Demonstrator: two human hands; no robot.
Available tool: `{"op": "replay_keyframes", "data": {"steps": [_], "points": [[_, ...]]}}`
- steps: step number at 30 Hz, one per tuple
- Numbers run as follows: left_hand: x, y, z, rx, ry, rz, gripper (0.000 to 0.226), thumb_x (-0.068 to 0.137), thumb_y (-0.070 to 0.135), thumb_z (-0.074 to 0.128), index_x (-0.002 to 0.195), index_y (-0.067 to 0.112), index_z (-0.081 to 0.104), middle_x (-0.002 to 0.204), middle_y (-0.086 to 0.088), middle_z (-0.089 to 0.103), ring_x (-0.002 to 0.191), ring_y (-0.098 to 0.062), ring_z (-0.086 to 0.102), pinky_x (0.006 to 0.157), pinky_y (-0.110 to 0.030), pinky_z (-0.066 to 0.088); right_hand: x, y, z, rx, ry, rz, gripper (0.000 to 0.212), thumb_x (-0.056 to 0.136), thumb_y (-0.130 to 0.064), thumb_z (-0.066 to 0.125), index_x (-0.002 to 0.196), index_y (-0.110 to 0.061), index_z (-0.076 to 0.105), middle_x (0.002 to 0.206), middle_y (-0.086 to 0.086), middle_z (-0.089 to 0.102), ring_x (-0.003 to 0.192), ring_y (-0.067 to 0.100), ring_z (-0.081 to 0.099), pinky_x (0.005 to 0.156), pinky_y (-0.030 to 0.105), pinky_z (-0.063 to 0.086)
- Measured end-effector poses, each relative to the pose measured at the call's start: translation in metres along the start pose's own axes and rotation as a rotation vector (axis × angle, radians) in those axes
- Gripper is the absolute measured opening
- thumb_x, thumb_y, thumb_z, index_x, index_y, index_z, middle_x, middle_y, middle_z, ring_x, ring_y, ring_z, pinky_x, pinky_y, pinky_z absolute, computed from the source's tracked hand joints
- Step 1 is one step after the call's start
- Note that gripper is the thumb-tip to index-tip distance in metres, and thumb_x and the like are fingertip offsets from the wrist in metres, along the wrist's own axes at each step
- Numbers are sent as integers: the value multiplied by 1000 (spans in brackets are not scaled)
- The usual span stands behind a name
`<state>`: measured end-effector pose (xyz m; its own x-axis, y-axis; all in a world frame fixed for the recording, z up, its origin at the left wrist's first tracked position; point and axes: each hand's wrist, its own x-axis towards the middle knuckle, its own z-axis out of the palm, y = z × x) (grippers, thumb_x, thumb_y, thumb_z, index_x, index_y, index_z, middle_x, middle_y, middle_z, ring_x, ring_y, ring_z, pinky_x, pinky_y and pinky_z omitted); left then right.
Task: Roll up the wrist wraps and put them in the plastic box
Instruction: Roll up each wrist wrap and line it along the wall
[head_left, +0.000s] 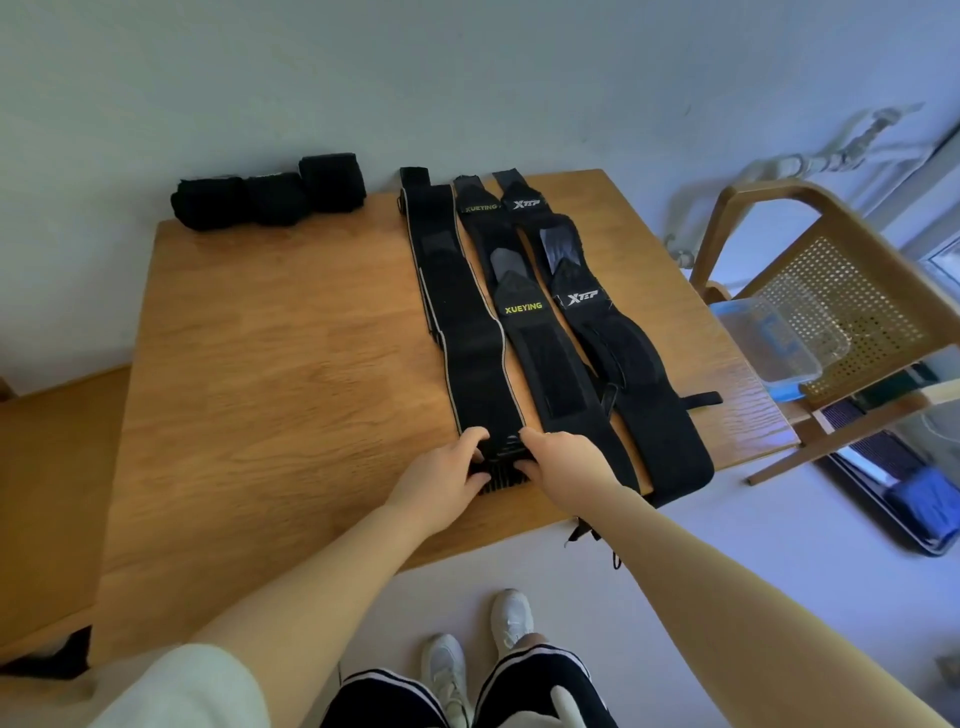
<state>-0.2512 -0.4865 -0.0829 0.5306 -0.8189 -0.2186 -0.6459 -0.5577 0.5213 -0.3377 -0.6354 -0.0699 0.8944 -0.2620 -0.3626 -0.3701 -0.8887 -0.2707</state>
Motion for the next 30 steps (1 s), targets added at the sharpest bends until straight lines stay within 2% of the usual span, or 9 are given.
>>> {"op": "replay_keyframes", "data": {"steps": [3,6,9,11,14,18,22,25,30], "points": [[5,3,7,92,90,-21,40,94,22,55,131,19,38,136,1,44,102,-19,61,79,-31,54,12,-7,4,29,-14,9,27,95,-24,55,120,-18,48,107,2,61,90,19,61,75,31,53],[5,1,10,144,115,18,28,95,25,53,121,14,47,140,1,36,94,-19,61,71,-26,51,18,-9,7,101,27,3,31,93,-19,58,120,-17,44,106,0,57,85,17,59,75,31,53],[4,-1,8,134,100,76,27,97,33,48,114,14,57,138,4,40,98,-15,59,73,-22,46,23,-4,5,161,24,-5,35,90,-16,62,117,-16,40,98,0,54,80,15,58,72,29,53],[5,-2,6,165,48,99,35,94,41,51,116,15,58,139,4,39,106,-15,56,80,-26,49,29,-1,3,179,13,-15,31,89,-18,63,112,-15,42,98,0,54,81,15,57,73,27,51],[9,0,8,287,-20,100,41,93,42,53,123,14,55,142,3,36,114,-16,51,85,-29,49,34,4,3,170,-1,-34,24,91,-22,61,111,-14,52,112,3,53,92,17,56,81,26,48],[13,2,12,214,79,16,36,97,36,47,124,15,58,128,3,49,106,-15,56,83,-25,46,27,14,0,184,10,-146,30,96,-34,53,118,-17,62,129,-3,44,104,12,52,89,22,44],[14,4,15,191,131,-5,34,99,34,43,119,15,63,127,4,49,99,-15,58,82,-27,48,13,28,-7,-19,-40,-314,40,97,-39,48,133,-23,54,136,-5,37,115,13,43,92,25,44],[12,7,17,191,159,4,32,99,32,44,115,11,64,126,3,47,93,-15,60,77,-27,49,13,27,-7,-124,-58,-331,38,100,-30,43,138,-22,48,129,0,45,112,16,48,90,27,46],[12,9,17,219,198,13,31,99,27,46,125,13,54,120,-1,56,86,-16,64,64,-22,48,21,27,-1,102,-73,-180,30,99,-25,48,128,-19,47,112,4,63,97,17,61,84,28,52]]}}
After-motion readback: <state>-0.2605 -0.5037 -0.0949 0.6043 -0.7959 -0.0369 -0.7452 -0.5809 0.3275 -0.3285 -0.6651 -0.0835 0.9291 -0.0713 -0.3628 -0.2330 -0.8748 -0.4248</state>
